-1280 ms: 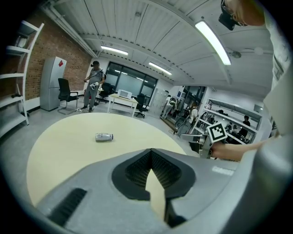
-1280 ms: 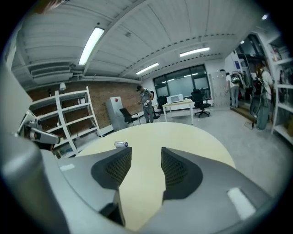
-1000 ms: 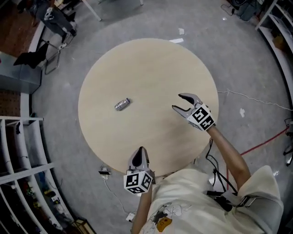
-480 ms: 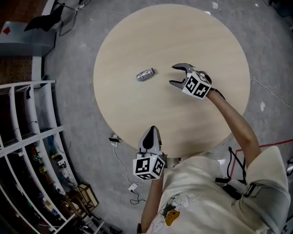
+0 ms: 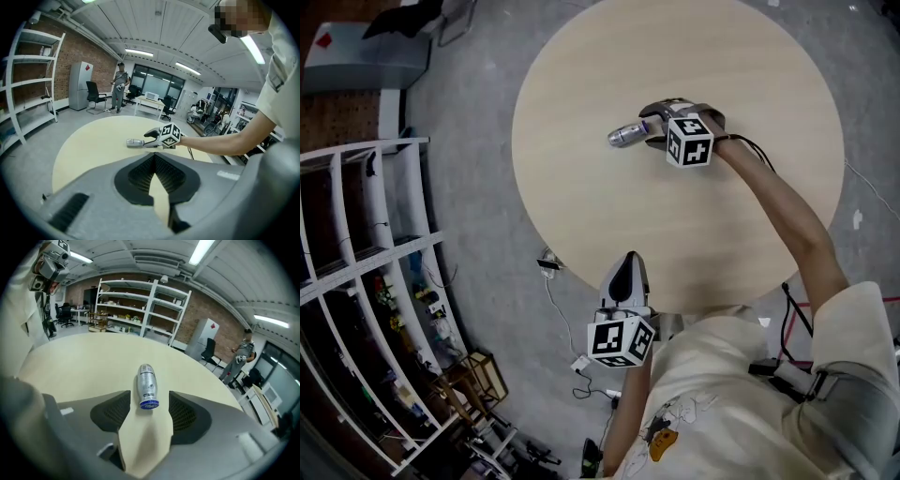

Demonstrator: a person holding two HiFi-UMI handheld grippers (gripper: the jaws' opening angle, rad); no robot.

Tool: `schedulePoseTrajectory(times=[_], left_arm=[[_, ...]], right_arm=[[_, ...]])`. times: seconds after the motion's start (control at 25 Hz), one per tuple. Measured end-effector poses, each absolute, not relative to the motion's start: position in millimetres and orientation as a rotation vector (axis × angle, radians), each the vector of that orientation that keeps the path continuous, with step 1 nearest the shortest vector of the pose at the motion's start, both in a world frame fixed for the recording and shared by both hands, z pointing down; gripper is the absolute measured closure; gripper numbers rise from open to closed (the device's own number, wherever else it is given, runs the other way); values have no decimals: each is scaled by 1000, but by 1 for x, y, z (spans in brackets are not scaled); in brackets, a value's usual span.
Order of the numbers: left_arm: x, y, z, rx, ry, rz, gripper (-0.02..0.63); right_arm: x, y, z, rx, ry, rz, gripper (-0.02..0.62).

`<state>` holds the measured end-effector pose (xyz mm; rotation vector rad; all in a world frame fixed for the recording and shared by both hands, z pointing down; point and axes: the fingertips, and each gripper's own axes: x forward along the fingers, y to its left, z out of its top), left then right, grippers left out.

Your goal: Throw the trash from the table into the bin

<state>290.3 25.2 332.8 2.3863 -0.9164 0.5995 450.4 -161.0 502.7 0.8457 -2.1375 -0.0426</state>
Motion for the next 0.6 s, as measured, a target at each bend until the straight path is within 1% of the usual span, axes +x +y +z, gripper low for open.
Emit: schedulePoseTrajectory(times=[0.2,0.28,0.32,0.36,0.6], left_arm=[[281,31,333,2380,-951,606,600],[275,31,332,2382,-965,600,600],[271,30,330,2381,-971,596,600],[266,28,328,2380,-974,592,600],[258,29,325,2388,-961,565,600]], right_arm=[[436,-169,534,602,-2043,-67,343],[434,-165,545,571,-2018,-68,379],[433,-164,546,573,-2017,-56,413],[430,-163,545,581,-2020,-37,422],[425,-153,533,666,-2030,37,425]])
